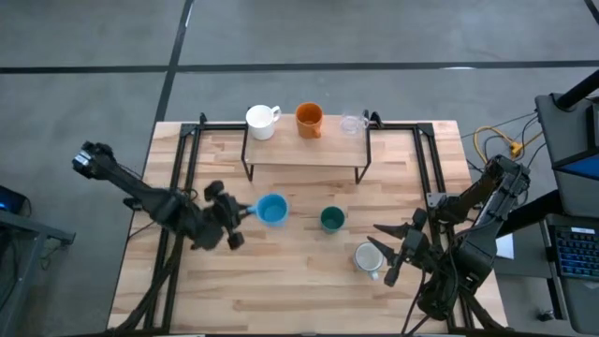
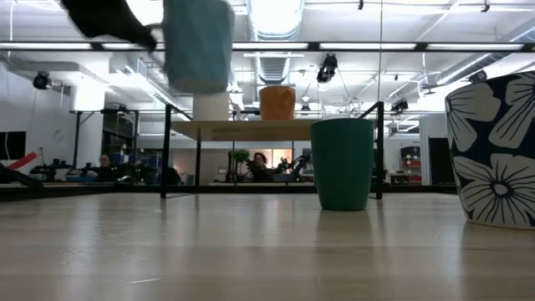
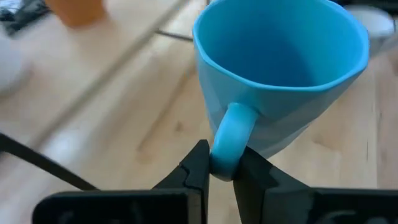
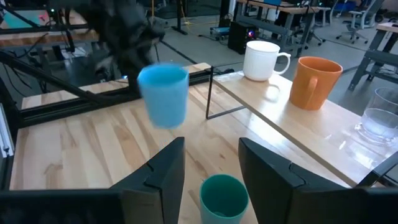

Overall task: Stack small to large cups/mugs on shelf
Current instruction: Put the blue cup on the shelf

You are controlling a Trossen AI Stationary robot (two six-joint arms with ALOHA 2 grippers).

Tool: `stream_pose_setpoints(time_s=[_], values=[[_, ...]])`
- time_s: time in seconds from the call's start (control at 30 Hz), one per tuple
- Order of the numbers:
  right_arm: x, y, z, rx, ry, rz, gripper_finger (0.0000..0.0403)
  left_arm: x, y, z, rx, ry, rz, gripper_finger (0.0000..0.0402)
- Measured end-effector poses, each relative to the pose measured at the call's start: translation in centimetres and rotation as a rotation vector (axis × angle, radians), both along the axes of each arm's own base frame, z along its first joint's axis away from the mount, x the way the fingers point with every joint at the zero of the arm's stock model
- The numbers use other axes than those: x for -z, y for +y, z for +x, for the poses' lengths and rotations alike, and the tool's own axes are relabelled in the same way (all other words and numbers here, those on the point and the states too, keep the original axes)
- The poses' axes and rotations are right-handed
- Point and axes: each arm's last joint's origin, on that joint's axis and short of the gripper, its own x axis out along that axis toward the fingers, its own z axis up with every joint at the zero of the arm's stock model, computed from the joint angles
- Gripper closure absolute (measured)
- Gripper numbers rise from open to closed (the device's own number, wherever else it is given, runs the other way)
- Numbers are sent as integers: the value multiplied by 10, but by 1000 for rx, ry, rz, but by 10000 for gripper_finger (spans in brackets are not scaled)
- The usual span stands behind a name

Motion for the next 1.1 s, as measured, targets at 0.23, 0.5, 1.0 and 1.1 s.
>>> stream_pose_setpoints(time_s=[0.23, 0.5, 1.0, 1.1], values=[[0, 0, 0, 1, 0, -2, 257, -51, 39, 2, -115, -1, 67, 376], [0, 0, 0, 1, -1, -3, 261, -48, 79, 31, -251, 115, 114, 376], [8, -1, 0, 0, 17, -23, 261, -38, 128, 66, -413, 22, 28, 376], [9, -1, -1, 0, 17, -24, 259, -37, 130, 67, -421, 25, 27, 376]])
